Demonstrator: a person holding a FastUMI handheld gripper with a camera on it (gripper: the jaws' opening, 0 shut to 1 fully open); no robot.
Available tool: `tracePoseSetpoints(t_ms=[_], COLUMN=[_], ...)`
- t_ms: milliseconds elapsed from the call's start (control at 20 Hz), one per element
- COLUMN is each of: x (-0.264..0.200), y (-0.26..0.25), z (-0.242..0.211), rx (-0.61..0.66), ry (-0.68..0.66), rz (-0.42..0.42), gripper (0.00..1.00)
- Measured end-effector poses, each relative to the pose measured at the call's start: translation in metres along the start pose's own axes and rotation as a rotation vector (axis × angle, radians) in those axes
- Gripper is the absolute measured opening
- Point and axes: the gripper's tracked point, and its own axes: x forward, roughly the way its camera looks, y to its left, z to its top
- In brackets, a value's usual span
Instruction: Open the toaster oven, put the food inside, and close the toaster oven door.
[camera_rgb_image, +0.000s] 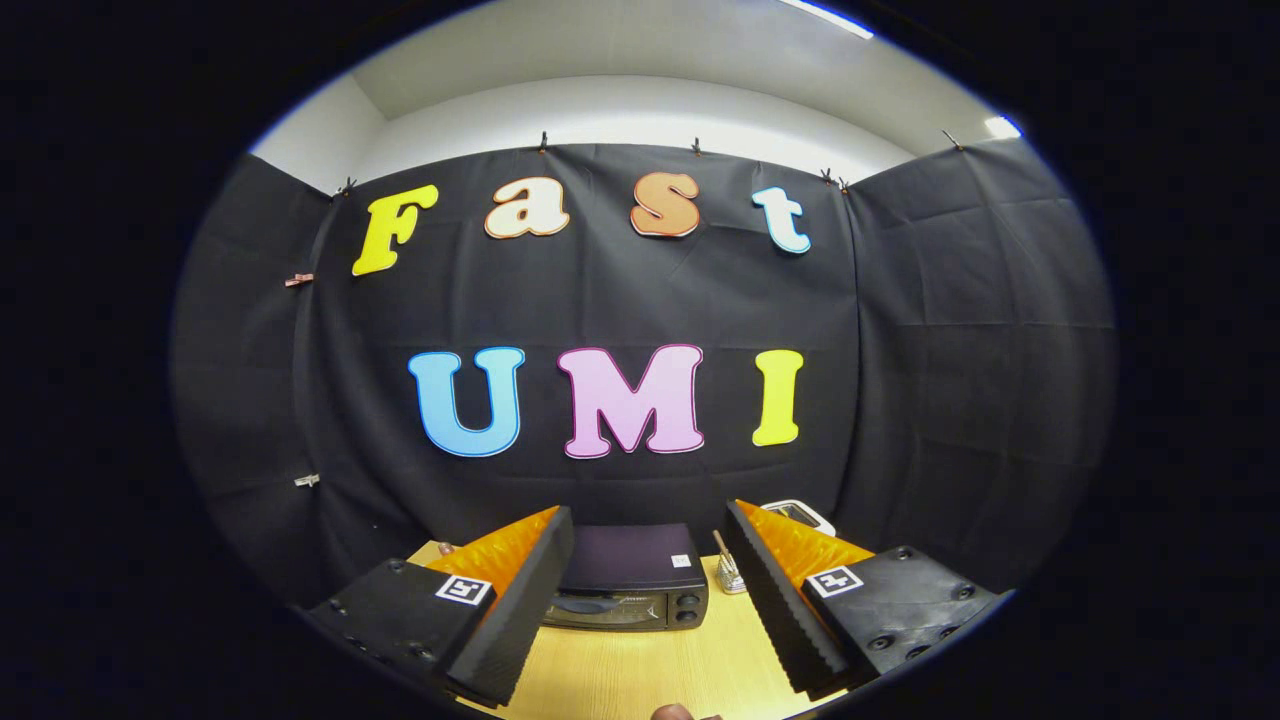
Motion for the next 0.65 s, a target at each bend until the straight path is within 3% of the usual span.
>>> tracePoseSetpoints(t_ms=[650], x=[0.0001], y=[0.0030], z=[-0.0012], rx=[0.000], ry=[0.010], rz=[0.016], gripper=[0.98])
